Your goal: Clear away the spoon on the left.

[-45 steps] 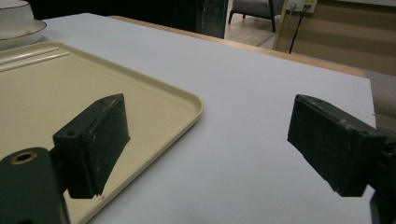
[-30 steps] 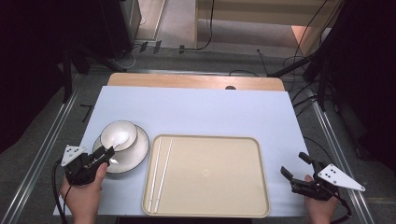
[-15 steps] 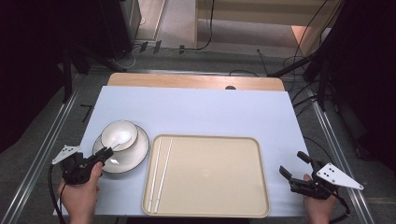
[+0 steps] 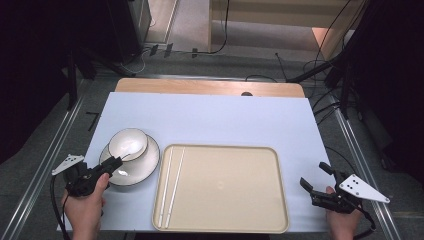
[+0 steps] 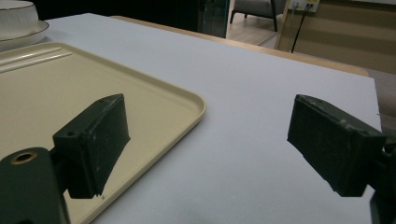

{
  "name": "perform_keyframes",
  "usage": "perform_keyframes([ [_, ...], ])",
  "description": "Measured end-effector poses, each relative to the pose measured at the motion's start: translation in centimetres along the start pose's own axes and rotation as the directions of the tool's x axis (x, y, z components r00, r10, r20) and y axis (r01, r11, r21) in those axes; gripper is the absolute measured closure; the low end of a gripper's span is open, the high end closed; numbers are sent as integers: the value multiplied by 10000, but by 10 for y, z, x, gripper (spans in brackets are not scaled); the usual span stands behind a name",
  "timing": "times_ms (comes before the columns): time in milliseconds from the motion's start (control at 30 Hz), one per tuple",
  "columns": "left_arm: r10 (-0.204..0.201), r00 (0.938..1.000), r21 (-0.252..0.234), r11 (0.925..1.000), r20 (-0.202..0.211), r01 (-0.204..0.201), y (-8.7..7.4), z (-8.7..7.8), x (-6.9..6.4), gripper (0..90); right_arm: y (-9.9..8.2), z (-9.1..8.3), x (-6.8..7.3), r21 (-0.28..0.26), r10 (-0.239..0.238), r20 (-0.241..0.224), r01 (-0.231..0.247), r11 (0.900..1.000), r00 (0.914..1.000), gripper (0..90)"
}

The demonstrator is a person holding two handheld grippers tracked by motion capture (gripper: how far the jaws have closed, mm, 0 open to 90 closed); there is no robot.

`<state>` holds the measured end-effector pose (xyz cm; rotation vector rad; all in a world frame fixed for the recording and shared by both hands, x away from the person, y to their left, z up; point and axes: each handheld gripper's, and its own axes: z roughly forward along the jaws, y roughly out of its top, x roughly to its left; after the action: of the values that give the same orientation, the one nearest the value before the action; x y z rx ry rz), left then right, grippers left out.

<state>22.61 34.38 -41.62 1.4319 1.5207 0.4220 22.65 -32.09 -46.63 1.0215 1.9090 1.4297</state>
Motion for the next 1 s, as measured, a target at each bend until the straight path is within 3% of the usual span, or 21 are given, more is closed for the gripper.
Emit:
perform_keyframes([
  [133,-182,9997,-324,9993,136,186,5,-3,4,586,0,-1,-1,-22,0,49,0,10000,10000,130],
  [233,-337,9994,-177,9993,43,338,6,-3,7,594,0,1,-1,16,-9,49,8,10000,10000,130],
  [467,-732,9967,167,9972,351,727,3,1,9,685,0,2,1,88,-101,-14,101,9999,9999,131],
  [633,-1199,9904,293,9926,685,1181,1,2,10,780,0,0,-1,20,-54,71,54,10000,10000,131],
  [800,-885,9952,246,9959,412,876,2,2,5,855,-1,1,-1,73,-59,39,59,10000,10000,131],
  [1000,-355,9990,226,9991,284,348,2,2,3,863,-1,1,0,77,-92,41,91,9999,9999,131],
])
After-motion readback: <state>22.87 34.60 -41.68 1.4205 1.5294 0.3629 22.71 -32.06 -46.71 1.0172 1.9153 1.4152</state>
